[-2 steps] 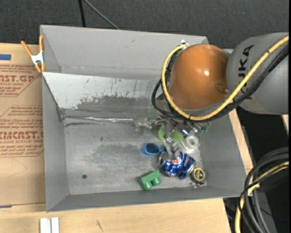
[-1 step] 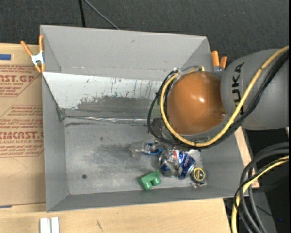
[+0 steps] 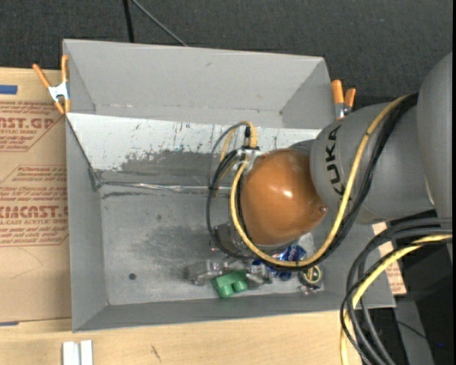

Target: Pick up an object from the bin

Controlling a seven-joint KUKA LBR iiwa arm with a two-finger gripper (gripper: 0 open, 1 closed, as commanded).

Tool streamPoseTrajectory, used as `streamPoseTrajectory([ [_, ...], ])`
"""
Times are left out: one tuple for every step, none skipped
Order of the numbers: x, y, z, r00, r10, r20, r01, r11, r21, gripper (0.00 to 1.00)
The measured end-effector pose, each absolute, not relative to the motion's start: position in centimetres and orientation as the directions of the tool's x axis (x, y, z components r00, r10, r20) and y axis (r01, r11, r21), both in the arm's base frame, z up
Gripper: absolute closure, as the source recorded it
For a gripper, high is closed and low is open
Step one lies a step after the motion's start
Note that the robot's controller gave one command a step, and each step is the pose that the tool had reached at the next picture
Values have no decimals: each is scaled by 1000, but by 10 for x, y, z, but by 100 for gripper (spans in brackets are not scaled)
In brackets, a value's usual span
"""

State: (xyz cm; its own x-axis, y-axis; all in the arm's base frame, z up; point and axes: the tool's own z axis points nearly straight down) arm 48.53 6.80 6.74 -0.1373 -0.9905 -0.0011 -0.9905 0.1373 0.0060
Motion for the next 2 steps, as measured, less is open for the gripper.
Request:
streamPoseTrajectory([
  [487, 68, 70, -140, -990, -3, -990, 140, 2, 100],
  [510, 67, 206, -134, -991, -3, -991, 134, -6, 100],
])
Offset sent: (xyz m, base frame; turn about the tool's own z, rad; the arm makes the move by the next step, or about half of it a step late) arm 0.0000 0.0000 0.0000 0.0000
